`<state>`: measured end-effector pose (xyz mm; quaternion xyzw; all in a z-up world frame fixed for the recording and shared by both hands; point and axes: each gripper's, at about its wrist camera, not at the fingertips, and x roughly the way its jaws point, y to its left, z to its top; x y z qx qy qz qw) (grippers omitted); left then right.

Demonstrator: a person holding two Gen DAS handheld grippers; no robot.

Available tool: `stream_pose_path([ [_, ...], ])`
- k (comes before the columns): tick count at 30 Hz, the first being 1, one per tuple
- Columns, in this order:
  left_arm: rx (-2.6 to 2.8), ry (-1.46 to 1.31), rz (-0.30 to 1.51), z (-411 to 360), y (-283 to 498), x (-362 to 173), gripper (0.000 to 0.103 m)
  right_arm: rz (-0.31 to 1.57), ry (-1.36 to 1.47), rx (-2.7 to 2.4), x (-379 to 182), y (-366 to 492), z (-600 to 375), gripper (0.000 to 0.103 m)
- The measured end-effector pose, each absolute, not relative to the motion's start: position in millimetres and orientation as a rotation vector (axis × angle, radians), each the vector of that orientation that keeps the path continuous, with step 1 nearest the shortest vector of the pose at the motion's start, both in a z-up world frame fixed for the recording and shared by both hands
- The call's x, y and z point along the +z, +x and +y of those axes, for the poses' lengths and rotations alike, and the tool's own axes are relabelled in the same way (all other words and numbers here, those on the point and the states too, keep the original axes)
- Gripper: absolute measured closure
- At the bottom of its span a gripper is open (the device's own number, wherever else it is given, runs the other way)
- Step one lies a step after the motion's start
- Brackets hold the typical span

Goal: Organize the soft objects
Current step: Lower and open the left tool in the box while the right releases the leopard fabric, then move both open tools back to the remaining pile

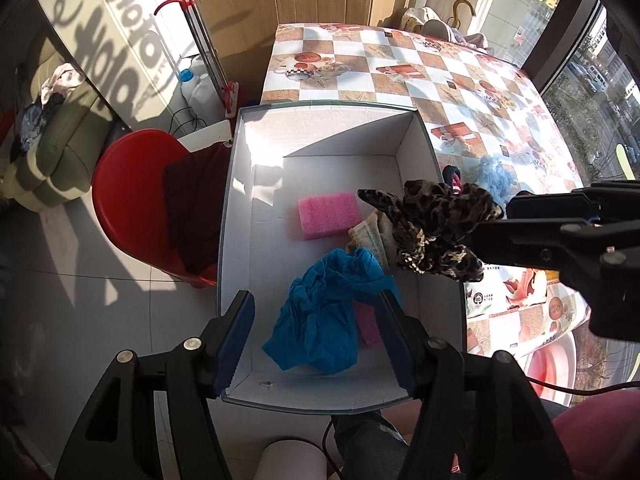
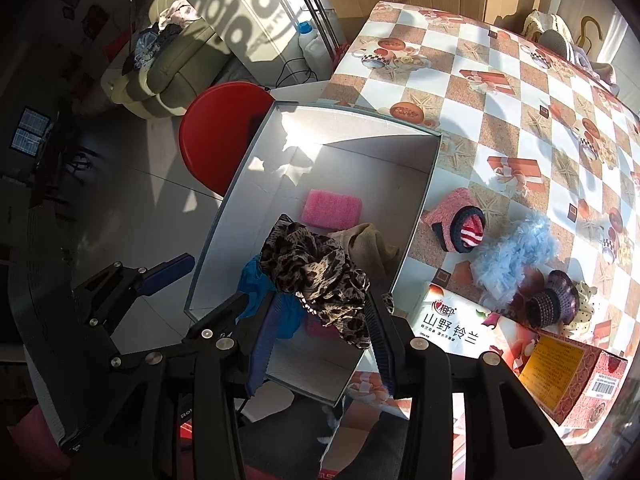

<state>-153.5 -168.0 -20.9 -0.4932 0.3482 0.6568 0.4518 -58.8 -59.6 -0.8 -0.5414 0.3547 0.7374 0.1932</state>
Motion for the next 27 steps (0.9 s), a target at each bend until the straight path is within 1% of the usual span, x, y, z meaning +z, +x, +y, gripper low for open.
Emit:
stream_pose_path([
  [1,1.625,-1.217,0.867,-167.6,-153.0,-21.2,0.024,0.995,-1.515,2.070,-0.1,-58.4,-59.6,0.056],
  [2,1.628,-1.217,0.872,-167.5,-152.8,-21.6,0.021,0.997,-1.511,2.070,0.6,-57.8,-59.2,0.043],
  [3,1.629,-1.219,0.876,-167.1,-152.8,-22.1,0.021,1.000,-1.503,2.070,0.9,-57.1,-59.2,0.025],
  [4,1.627,-1.224,0.878,-166.7,-152.9,-22.9,0.020,1.006,-1.491,2.071,1.8,-55.9,-58.6,0.020],
  [6,1.623,-1.235,0.872,-166.6,-153.7,-24.6,0.013,1.017,-1.468,2.071,3.7,-53.6,-57.0,0.020],
  [7,1.624,-1.238,0.865,-166.6,-154.0,-25.0,0.008,1.020,-1.463,2.067,3.9,-52.6,-56.2,0.020],
  [9,1.632,-1.230,0.846,-167.1,-154.2,-23.9,0.008,1.034,-1.460,2.051,2.1,-50.4,-54.8,0.019],
  [10,1.637,-1.227,0.841,-167.1,-154.3,-23.2,0.007,1.048,-1.461,2.043,0.5,-49.1,-54.2,0.016],
  [11,1.639,-1.220,0.831,-166.9,-154.4,-21.6,0.007,1.065,-1.463,2.034,-1.4,-47.7,-53.5,0.000],
  [18,1.598,-1.204,0.764,-158.1,-150.1,-11.4,0.007,1.131,-1.436,1.986,-8.2,-30.4,-45.6,0.000],
  [22,1.545,-1.174,0.787,-139.7,-138.7,-3.8,0.007,1.199,-1.387,1.937,-7.4,-7.3,-31.4,0.000],
  [27,1.447,-1.087,0.851,-98.2,-110.3,9.9,0.007,1.261,-1.235,1.852,9.6,47.0,9.5,0.000],
])
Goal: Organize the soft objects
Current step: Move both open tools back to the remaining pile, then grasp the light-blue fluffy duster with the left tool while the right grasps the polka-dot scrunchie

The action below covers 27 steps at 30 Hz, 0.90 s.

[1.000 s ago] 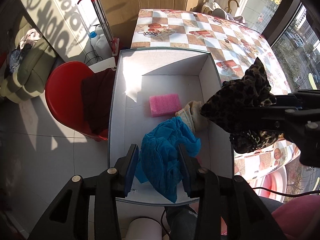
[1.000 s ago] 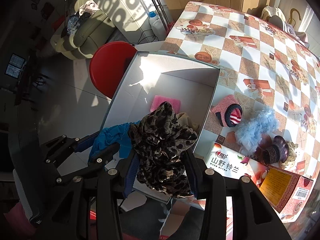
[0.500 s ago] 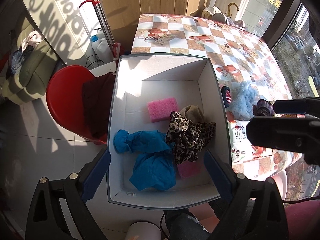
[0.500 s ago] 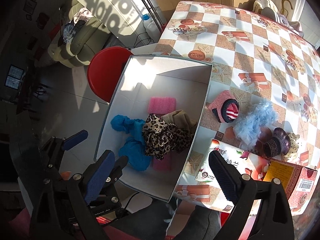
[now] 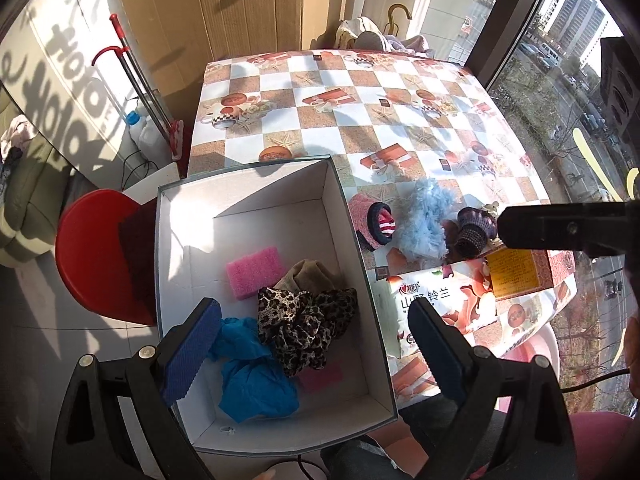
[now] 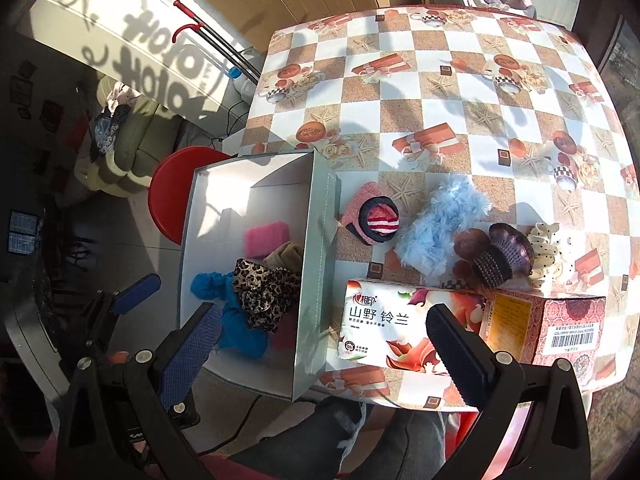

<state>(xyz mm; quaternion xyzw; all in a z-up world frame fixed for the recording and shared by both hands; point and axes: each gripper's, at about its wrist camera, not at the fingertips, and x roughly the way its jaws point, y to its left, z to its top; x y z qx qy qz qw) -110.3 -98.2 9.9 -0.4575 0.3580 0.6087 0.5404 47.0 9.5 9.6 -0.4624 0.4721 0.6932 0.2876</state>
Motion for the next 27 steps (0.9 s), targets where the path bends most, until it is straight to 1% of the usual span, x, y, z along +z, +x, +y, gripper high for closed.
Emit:
stream_pose_path([
  [2,1.409,-1.032,0.888,-77.6,-93.5,14.5,0.007,1.290,-1.164,1.809,17.7,76.4,29.5,0.000],
  [5,1.344,-0.953,0.959,-46.6,-65.1,14.5,0.007,1.271,-1.077,1.733,30.6,123.9,59.4,0.000],
  [10,1.197,-0.910,1.106,6.7,-17.9,-18.2,0.007,1.257,-1.030,1.576,28.4,194.0,99.2,0.000],
  [13,1.129,-0.929,1.176,32.8,4.4,-46.9,0.007,1.294,-1.064,1.492,4.3,223.3,113.7,0.000],
  [17,1.080,-0.938,1.282,59.5,24.6,-86.7,0.007,1.336,-1.176,1.414,-44.6,242.6,126.4,0.000],
  [22,1.041,-0.938,1.385,81.4,37.6,-125.1,0.007,1.404,-1.302,1.356,-104.3,247.1,141.3,0.000],
  [27,1.023,-0.986,1.447,96.5,36.7,-156.2,0.007,1.444,-1.392,1.324,-149.2,239.4,156.3,0.000],
])
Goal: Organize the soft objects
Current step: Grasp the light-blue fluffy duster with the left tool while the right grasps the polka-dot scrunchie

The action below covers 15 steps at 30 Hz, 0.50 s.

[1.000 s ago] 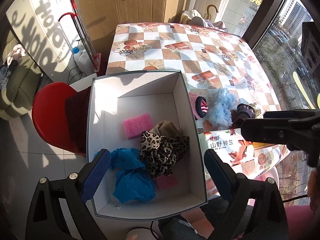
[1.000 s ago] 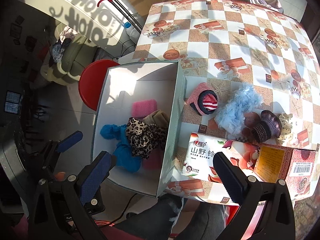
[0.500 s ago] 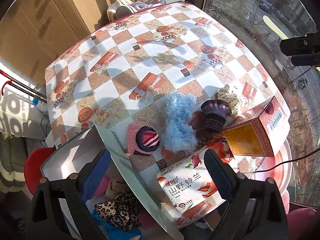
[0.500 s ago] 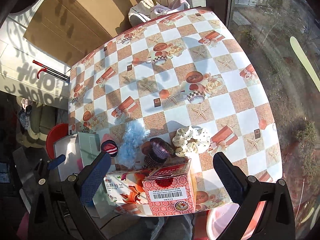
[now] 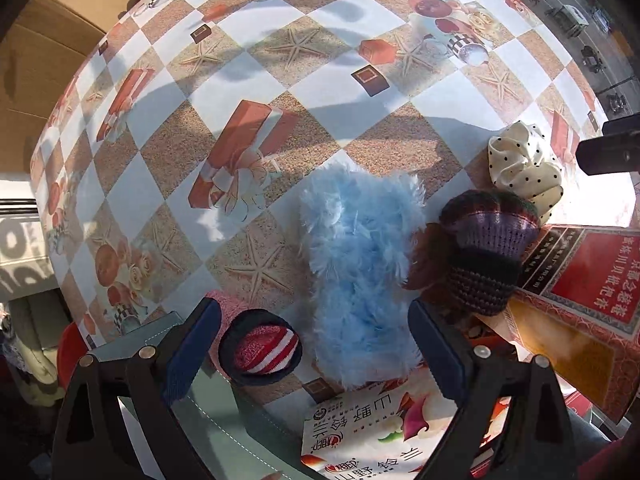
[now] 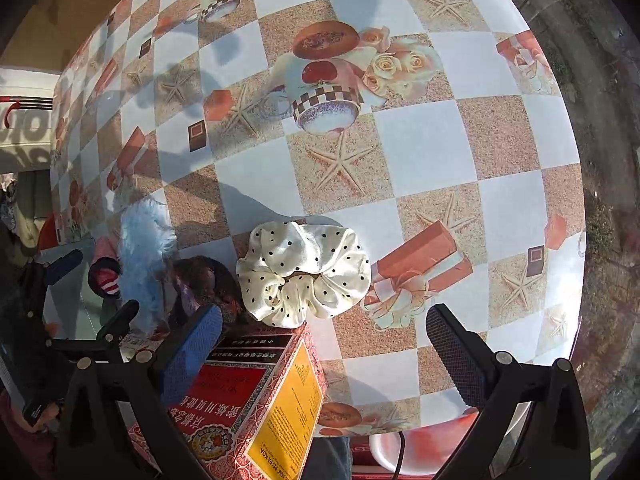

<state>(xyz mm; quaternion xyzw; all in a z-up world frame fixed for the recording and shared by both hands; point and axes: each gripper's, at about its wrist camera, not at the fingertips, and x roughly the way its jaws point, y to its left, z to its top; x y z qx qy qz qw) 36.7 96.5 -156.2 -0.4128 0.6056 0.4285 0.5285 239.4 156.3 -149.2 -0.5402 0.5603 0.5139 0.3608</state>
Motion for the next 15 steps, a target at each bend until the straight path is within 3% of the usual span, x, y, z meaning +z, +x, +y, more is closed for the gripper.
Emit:
stream_pose_path([
  [8,1.024,-1.028,1.493,108.1,36.3,-185.2,0.007,1.428,-1.583,1.318,-201.2,216.1,164.2,0.000],
  [15,0.997,-1.017,1.554,108.5,47.4,-203.2,0.007,1.331,-1.677,1.335,-214.8,209.0,153.9,0.000],
])
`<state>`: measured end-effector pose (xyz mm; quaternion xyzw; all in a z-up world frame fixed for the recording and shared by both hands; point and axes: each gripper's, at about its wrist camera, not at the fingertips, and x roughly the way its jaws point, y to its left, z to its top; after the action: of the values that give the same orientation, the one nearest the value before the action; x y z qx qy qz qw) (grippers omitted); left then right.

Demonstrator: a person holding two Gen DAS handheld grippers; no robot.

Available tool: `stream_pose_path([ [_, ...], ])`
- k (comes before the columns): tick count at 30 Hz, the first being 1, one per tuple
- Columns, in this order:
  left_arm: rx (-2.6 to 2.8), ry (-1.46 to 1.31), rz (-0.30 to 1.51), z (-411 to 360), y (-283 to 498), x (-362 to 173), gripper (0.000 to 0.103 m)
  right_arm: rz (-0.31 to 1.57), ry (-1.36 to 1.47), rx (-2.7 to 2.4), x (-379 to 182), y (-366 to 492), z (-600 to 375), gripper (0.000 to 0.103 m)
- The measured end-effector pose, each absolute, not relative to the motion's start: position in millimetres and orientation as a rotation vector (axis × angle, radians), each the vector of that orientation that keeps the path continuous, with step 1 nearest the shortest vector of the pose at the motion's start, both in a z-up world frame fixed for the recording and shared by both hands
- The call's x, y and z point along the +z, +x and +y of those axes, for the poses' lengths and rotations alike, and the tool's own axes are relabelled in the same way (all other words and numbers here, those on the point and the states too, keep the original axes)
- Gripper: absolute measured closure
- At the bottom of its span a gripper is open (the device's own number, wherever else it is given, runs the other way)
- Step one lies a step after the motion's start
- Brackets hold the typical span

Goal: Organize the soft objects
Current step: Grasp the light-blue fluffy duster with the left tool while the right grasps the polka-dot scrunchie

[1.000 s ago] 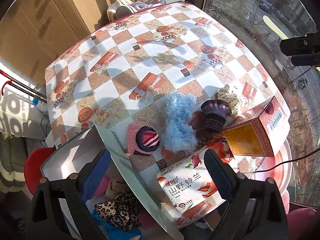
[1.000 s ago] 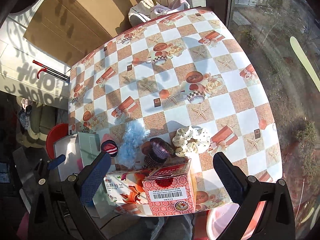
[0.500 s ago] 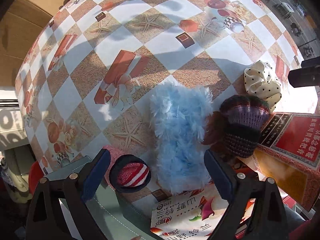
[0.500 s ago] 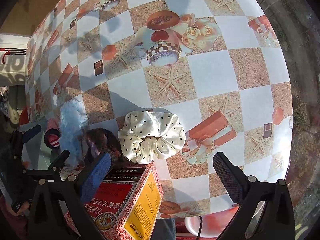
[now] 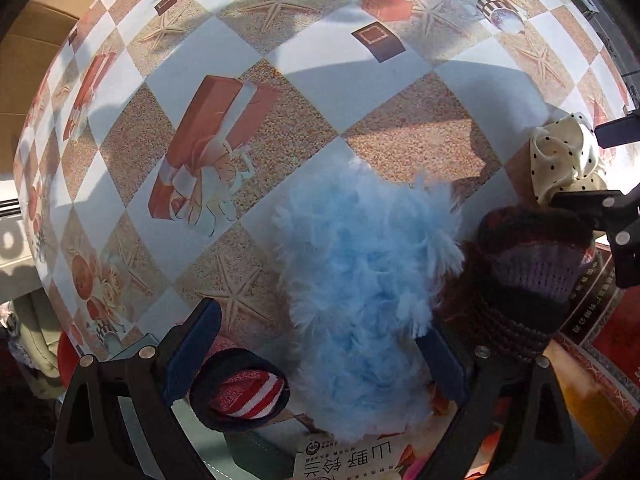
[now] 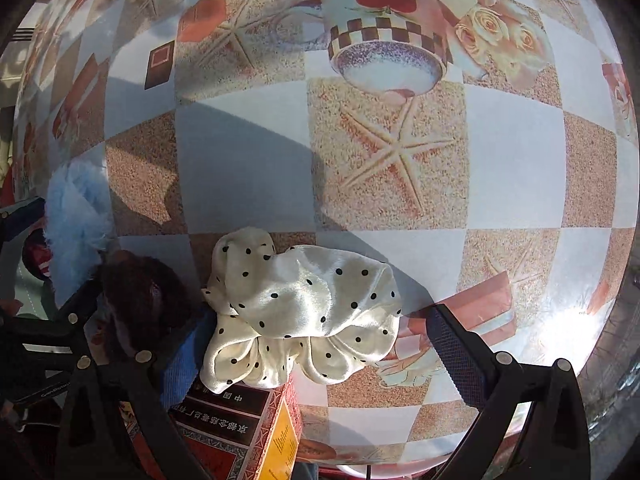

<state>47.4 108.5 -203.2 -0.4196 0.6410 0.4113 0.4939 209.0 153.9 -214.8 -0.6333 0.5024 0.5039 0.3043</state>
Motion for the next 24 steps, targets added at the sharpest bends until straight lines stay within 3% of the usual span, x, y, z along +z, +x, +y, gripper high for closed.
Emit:
stream_pose_path([
  [4,0.966,-1.047,1.573,110.7,51.2,-209.2,0.011,1.293,-1.694,1.359,-212.1,206.2,146.3,0.001],
  [6,0.928,-1.072,1.557,110.7,56.3,-210.3,0.020,1.275,-1.697,1.364,-209.8,204.9,138.0,0.012],
  [7,0.906,-1.092,1.541,110.6,56.9,-209.3,0.030,1.261,-1.698,1.373,-206.2,204.0,135.3,0.017],
  [9,0.903,-1.089,1.526,110.2,59.2,-205.2,0.048,1.223,-1.707,1.402,-199.0,203.8,129.1,0.043],
  [10,0.910,-1.080,1.520,110.4,60.3,-202.6,0.065,1.226,-1.700,1.425,-195.4,204.4,127.9,0.051],
  [11,0.915,-1.080,1.517,111.5,59.9,-200.6,0.070,1.245,-1.683,1.442,-193.0,206.4,126.9,0.066],
  [15,0.983,-1.082,1.436,111.8,52.4,-182.4,0.072,1.318,-1.574,1.449,-184.3,227.0,128.3,0.073],
  [24,1.138,-1.009,1.251,96.9,42.5,-115.2,0.072,1.350,-1.262,1.445,-130.6,294.7,122.8,0.073],
])
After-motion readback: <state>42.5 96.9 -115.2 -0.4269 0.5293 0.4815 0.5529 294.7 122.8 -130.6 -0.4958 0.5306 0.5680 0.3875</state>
